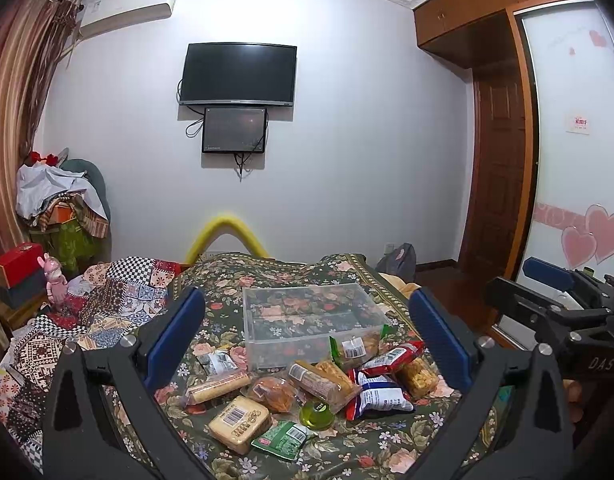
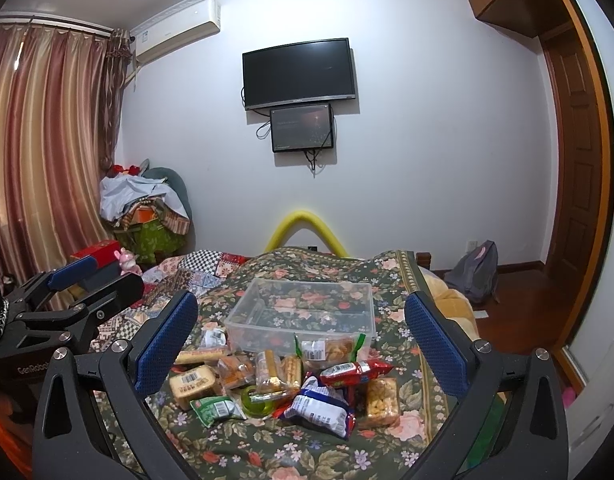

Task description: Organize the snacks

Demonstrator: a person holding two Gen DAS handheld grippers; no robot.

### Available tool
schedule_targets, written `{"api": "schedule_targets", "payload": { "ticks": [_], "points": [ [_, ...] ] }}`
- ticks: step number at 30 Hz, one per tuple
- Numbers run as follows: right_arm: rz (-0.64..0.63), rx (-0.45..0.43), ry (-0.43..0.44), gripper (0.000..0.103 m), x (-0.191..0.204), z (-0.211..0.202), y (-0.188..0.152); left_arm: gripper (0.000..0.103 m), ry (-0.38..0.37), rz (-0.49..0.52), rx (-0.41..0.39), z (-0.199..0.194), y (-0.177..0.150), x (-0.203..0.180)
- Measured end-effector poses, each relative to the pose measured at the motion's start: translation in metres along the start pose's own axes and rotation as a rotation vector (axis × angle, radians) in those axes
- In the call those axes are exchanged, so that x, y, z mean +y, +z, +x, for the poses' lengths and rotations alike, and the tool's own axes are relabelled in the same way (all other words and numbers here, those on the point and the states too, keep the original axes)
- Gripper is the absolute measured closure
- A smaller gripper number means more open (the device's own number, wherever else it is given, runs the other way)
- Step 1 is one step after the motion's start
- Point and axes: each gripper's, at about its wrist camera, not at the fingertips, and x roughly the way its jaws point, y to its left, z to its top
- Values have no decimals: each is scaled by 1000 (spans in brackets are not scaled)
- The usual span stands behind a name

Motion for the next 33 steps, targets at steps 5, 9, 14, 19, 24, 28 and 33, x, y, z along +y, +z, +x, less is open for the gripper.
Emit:
{"api": "schedule_targets", "payload": {
  "ticks": [5,9,14,19,24,28,33],
  "points": [
    [-9,-2,0,0,2,-1,0,0,-1,3,-3,-1,-1,0],
    [-9,2,9,0,1,0,-1,0,-3,3,3,1,-2,0],
    [2,21,22,0,-3,6,-4,0,-8,-5,10,4,-5,4],
    [10,45,18,1,-9,13,-10,4,2,8,23,11,-10,8],
    [-4,112,-4,10,-19,27,-23,19,21,13,101,31,-22,24],
    [-10,183,-27,14,-32,41,-38,26,56,18,175,50,-37,42],
    [7,286,-62,14,-53,62,-59,35,95,-11,297,84,-62,73]
  ]
}}
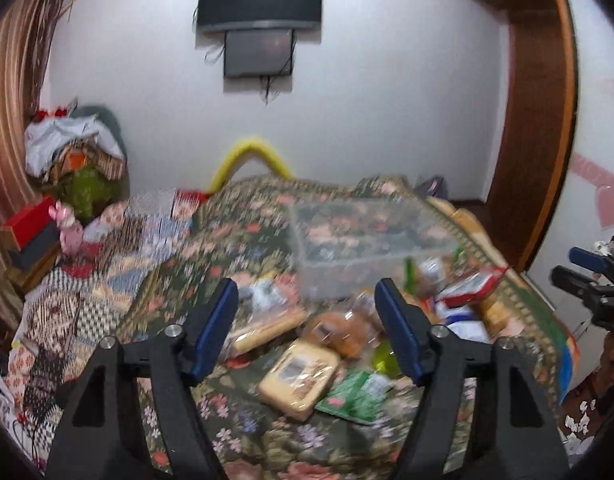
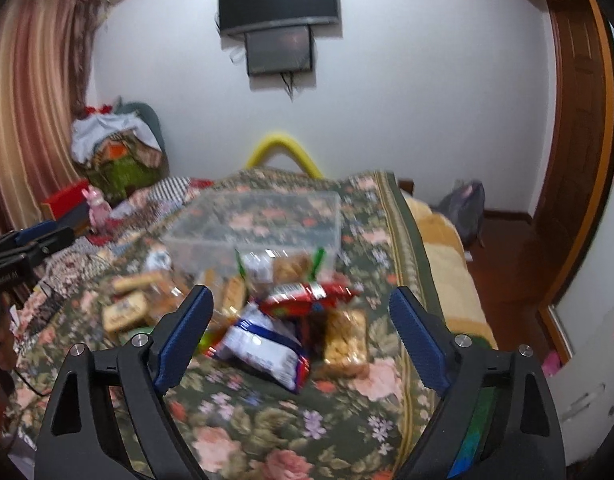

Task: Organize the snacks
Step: 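Grasp the wrapped cake pack with the right tool while the left grasps a bread loaf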

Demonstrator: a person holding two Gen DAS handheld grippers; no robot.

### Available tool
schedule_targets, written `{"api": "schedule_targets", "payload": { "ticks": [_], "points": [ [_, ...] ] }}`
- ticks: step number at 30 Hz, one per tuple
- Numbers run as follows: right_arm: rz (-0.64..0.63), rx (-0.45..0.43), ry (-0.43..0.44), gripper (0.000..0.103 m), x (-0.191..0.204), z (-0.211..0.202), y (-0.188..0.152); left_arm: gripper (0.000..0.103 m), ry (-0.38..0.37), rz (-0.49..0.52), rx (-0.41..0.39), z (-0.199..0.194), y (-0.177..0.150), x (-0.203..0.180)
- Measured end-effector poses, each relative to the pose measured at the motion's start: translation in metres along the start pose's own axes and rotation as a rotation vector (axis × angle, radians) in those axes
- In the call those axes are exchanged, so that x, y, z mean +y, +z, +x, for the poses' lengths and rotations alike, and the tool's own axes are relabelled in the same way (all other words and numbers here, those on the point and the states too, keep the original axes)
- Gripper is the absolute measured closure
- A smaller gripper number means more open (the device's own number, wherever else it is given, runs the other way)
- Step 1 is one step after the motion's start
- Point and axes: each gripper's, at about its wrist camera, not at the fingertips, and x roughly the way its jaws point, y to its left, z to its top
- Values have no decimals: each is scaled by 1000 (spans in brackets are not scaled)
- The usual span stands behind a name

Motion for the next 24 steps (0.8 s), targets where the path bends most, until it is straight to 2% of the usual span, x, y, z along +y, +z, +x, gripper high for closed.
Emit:
{"api": "schedule_targets", "payload": {
  "ticks": [5,10,15,20,24],
  "points": [
    [41,90,-15,17,-18,22,-10,38,11,-22,125,48,-11,28],
    [88,176,-14,29,-35,43,-22,38,24,-4,230,94,-23,45],
    [89,226,-36,31,-44,56,-31,38,-10,6,327,131,-31,51],
    [84,276,-35,36,-49,73,-34,38,-31,60,392,160,-37,51],
    [96,323,6,36,-51,86,-38,38,-65,92,419,175,-38,49]
  ]
}}
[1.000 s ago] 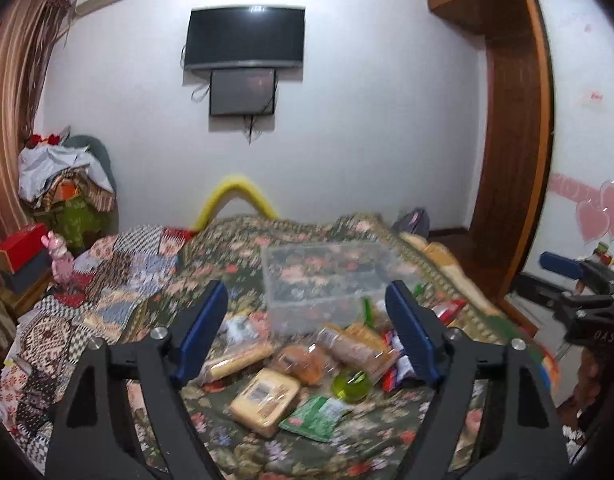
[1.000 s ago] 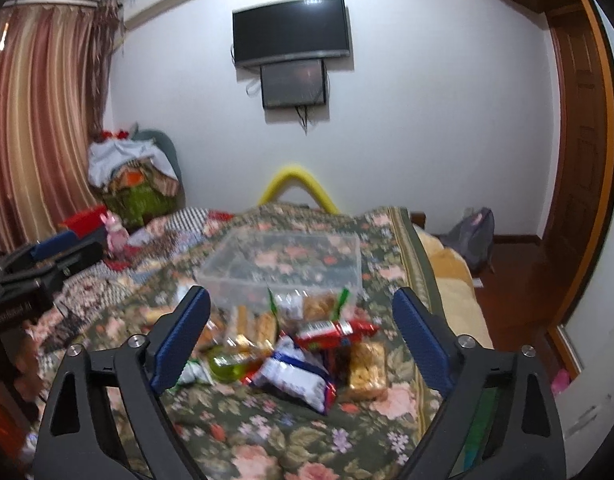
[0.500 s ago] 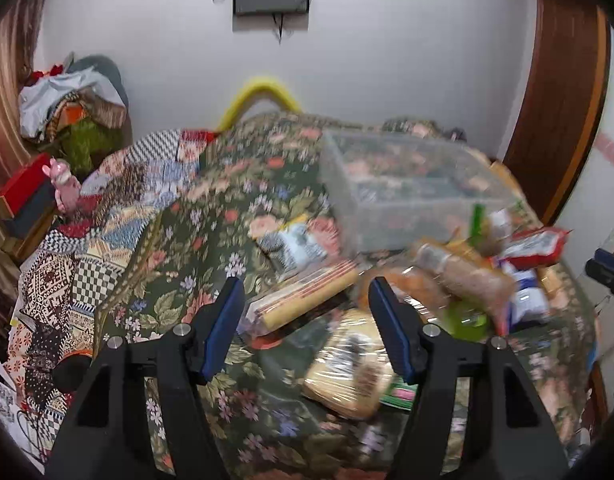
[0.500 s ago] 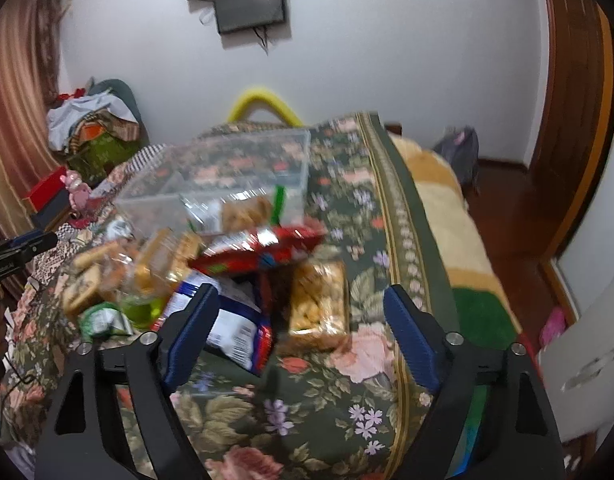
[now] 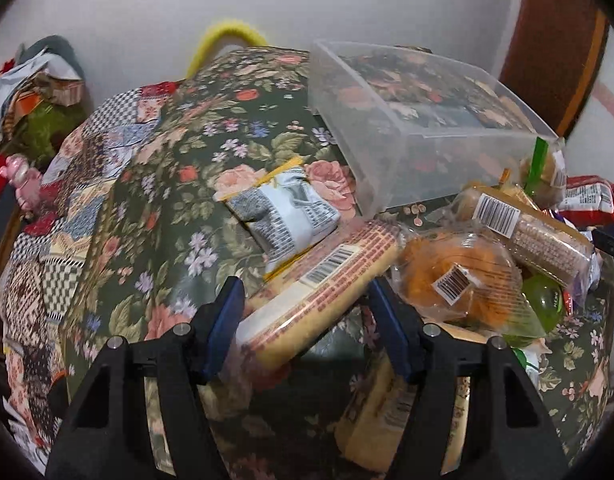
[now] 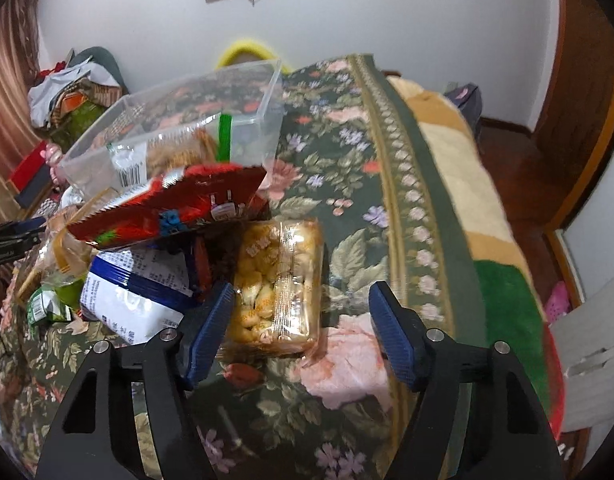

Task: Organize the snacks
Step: 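Grasp the wrapped cake pack with the right tool while the left grasps a bread loaf, then carry the cake pack into the clear box with the right tool while the left drops the loaf in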

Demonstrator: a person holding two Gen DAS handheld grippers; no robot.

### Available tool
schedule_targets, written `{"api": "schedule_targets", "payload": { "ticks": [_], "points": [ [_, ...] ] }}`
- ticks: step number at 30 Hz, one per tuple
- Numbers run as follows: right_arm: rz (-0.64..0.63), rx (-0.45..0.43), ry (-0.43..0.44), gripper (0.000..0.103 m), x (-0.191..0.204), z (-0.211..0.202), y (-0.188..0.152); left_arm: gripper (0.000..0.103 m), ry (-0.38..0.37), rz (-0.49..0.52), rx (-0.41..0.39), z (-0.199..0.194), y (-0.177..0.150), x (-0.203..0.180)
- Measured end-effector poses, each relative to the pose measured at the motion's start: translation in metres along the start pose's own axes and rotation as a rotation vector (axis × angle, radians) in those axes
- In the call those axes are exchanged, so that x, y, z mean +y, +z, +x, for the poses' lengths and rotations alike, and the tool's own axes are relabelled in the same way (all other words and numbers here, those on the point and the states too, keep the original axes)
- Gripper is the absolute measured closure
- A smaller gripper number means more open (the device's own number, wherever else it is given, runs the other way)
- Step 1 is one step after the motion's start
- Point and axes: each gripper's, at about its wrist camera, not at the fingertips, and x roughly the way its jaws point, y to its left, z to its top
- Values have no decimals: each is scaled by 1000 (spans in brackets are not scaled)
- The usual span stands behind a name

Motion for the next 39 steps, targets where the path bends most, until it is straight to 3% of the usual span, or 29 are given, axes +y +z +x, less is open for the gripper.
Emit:
{"api": "schedule_targets", "payload": {
  "ticks": [4,10,12,13,15,18,27,39],
  "points": [
    [1,28,35,36,4,11,2,38,-7,23,23,14,6,-1],
    [-15,35,37,36,8,20,0,38,-99,-58,44,29,11,13],
    [-16,28,37,45,8,19,0,39,-101,-63,29,29,11,12],
    [-19,27,34,53,8,19,-1,42,-102,-64,26,28,11,12],
    [-25,29,37,59,9,21,2,49,-113,-64,24,26,10,9],
    [-26,24,46,60,9,17,0,54,-105,-47,24,18,8,3],
    [-1,-15,31,61,1,0,1,55,-64,-46,-25,-11,5,2],
    [5,-150,-19,61,-17,-41,40,62,-68,-28,-153,-61,28,-14]
  ]
}}
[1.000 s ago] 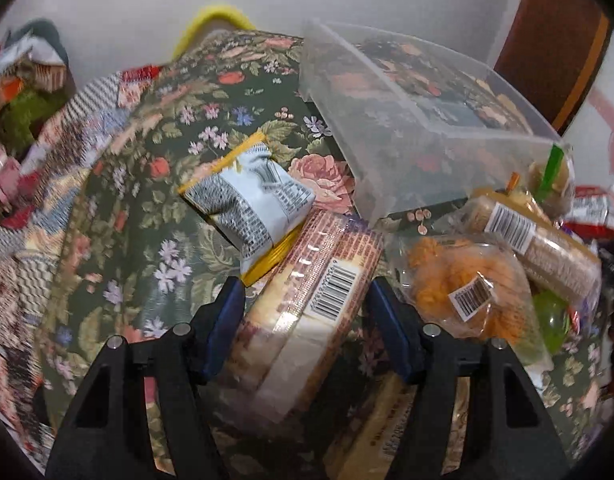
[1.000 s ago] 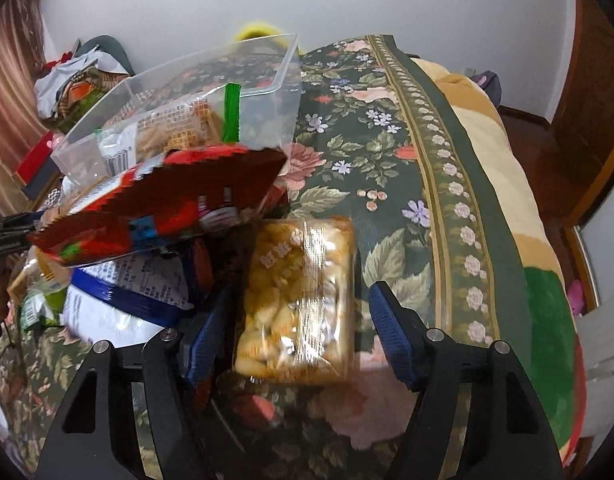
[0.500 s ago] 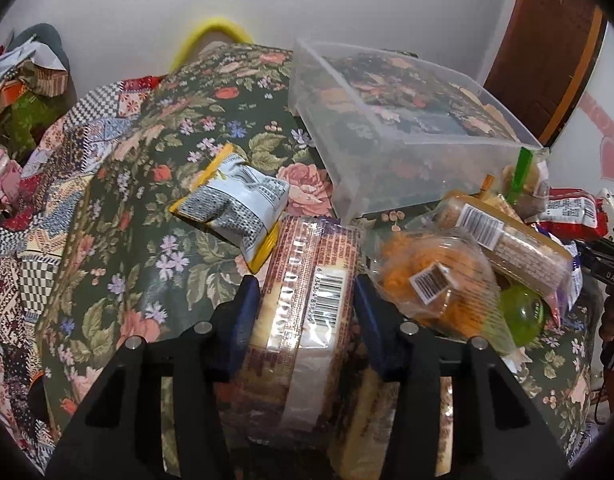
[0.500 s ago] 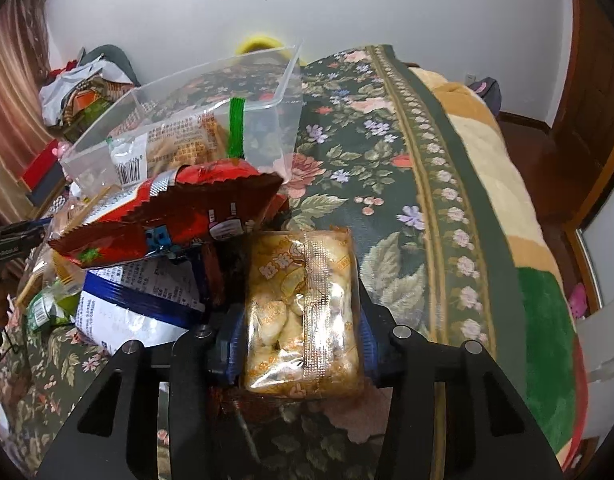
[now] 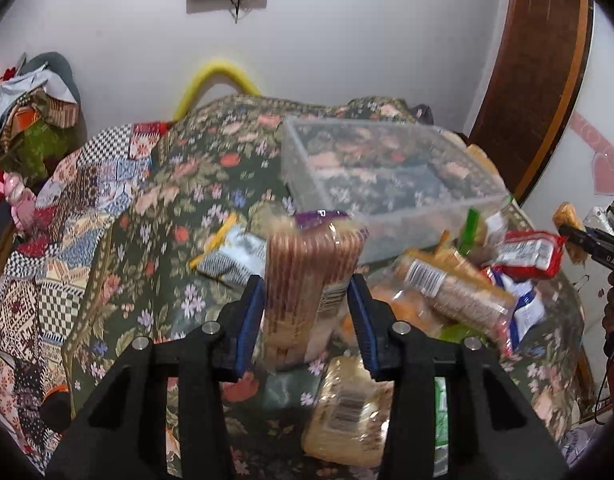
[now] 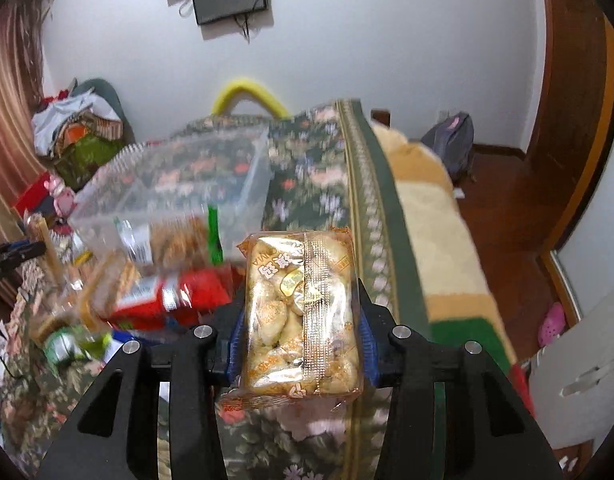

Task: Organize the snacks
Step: 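Carry the cake pack into the clear box with the right tool while the left drops the loaf in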

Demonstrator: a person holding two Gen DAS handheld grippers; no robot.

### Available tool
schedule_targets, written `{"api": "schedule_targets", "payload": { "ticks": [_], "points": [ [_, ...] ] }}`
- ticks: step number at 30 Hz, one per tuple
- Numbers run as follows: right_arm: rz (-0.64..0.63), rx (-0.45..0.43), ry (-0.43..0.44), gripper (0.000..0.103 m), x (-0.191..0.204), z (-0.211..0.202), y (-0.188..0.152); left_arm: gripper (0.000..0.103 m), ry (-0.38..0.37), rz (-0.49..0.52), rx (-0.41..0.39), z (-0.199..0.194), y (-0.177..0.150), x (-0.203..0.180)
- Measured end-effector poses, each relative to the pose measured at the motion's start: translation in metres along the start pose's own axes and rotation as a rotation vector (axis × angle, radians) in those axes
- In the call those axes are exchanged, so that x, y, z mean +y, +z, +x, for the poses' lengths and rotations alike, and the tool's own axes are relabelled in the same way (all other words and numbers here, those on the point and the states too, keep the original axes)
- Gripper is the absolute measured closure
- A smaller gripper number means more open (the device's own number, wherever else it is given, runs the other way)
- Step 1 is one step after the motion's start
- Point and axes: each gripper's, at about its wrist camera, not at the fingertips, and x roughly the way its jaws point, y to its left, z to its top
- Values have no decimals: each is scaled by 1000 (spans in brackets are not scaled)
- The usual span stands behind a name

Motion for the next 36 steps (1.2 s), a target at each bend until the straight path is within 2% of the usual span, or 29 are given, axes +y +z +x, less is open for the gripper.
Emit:
{"api": "schedule_targets", "payload": {
  "ticks": [5,10,19,26,36],
  "points": [
    [-23,-71,18,61,11,-10,21,62,13,-3,-43,-8,15,-7],
    [-41,-122,57,61,27,-11,36,63,-8,-19,-80,-17,29,-11],
    [-104,-156,114,61,55,1,59,63,-31,0,-141,-27,61,-27],
    [-152,-123,143,61,67,23,73,63,-46,7,-154,-16,82,-39],
    [-148,20,157,61,65,73,84,63,-35,23,-99,30,94,-46]
  ]
}}
